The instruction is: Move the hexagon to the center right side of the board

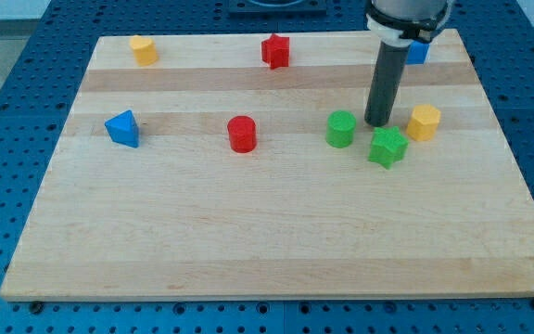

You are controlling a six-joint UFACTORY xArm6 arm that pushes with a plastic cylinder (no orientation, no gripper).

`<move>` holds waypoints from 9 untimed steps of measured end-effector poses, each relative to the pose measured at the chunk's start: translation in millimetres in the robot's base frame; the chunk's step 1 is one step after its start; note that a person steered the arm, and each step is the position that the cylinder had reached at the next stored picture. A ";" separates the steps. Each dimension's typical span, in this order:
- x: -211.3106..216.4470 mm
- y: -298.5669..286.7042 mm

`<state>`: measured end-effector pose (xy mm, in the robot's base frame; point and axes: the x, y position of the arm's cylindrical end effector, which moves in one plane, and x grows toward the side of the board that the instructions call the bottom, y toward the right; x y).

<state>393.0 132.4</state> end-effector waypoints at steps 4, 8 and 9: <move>8.2 18.5; 8.3 36.3; 8.3 35.5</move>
